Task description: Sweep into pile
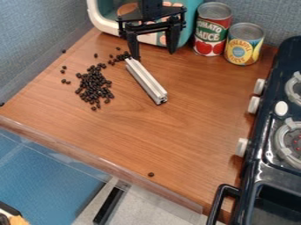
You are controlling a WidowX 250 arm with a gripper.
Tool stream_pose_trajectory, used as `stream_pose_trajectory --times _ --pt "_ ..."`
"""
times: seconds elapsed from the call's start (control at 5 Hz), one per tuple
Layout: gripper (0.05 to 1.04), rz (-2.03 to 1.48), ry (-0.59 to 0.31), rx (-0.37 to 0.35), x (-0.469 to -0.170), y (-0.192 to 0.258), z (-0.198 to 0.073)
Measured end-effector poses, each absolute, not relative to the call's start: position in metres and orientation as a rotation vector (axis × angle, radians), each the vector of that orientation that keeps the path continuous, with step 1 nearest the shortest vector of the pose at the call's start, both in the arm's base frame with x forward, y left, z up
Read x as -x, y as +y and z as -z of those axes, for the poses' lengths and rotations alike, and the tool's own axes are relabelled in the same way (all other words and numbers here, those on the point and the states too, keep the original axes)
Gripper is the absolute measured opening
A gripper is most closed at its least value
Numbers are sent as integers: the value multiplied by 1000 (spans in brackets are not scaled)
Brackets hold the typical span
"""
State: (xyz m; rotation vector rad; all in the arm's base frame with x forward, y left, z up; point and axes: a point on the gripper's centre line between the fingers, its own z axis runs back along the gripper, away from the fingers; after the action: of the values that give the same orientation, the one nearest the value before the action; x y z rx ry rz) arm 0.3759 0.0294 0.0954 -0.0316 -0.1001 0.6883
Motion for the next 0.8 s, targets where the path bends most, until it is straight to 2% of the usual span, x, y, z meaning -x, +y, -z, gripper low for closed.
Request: stream_pose_trajectory --times 0.2,0.4,0.8 --pt "1000 -689 -67 30 -374 28 -82" --pt "1000 -685 -79 72 -373 24 -70" --pt "1000 -734 -176 114 -369 16 -65"
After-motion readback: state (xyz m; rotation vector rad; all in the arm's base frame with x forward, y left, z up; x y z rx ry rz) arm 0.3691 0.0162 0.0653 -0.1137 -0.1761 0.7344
